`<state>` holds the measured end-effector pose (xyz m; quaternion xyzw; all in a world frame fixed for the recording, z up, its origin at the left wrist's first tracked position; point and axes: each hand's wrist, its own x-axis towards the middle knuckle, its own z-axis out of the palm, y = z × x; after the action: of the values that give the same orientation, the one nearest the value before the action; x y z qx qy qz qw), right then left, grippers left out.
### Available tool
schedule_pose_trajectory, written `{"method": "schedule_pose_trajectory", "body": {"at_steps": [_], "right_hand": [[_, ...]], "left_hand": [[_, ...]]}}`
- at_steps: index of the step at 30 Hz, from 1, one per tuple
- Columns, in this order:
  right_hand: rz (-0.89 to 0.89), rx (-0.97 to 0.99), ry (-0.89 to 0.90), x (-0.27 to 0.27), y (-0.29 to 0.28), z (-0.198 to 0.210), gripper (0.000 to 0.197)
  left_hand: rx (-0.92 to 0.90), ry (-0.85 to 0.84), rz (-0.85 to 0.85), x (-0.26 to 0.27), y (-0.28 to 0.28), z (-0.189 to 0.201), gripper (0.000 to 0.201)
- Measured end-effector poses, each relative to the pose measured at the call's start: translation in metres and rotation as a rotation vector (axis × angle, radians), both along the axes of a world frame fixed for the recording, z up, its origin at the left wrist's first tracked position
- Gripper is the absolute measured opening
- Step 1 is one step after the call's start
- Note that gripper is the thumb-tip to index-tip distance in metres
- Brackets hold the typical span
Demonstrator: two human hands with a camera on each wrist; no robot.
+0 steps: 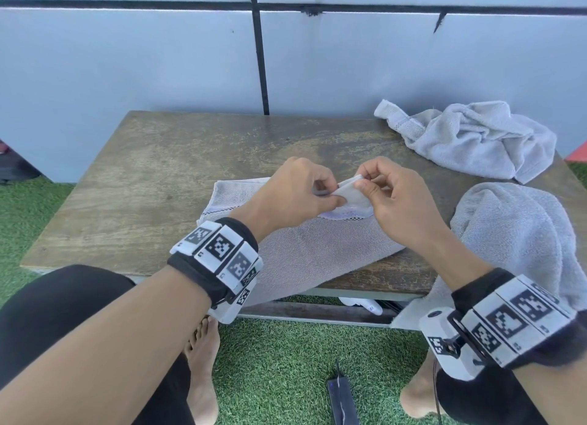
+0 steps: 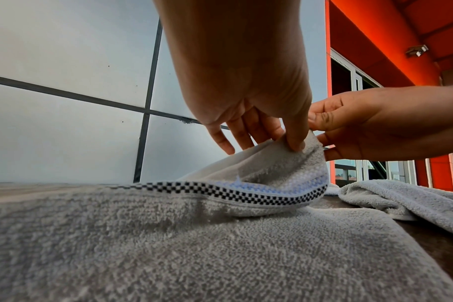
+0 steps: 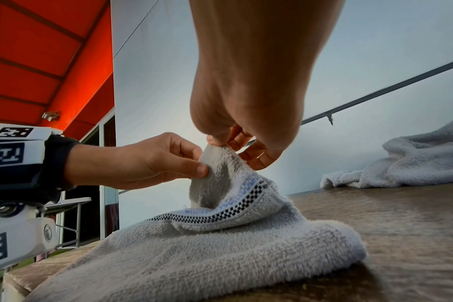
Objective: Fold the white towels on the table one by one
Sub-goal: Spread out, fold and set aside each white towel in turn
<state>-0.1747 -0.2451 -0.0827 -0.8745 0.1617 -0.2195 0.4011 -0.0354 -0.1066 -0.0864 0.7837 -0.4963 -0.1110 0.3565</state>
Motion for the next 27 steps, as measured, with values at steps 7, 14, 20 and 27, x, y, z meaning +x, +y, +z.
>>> {"method": "schedule_pose_trajectory", "body": {"at_steps": [7,14,20,27], "right_hand": [[-0.074,-0.011,-0.022,-0.003,-0.006,-0.001,0.006],[-0.201,-0.009,-0.025,-0.004,-0.014,-0.007,0.006],[-0.268,0.041,-0.022,-0.005,-0.017,-0.003,0.007],[-0.290,0.051,-0.050,-0.001,-0.020,0.004,0.009]], "left_hand": [[0.109,-0.131,-0.066,0.005,0.011,-0.008,0.021],[0.142,-0.187,-0.083,0.014,0.028,-0.022,0.020],[0.159,-0.365,-0.006,0.016,0.065,-0.030,0.021],[-0.002,-0.568,0.012,0.025,0.083,0.011,0.023]]}}
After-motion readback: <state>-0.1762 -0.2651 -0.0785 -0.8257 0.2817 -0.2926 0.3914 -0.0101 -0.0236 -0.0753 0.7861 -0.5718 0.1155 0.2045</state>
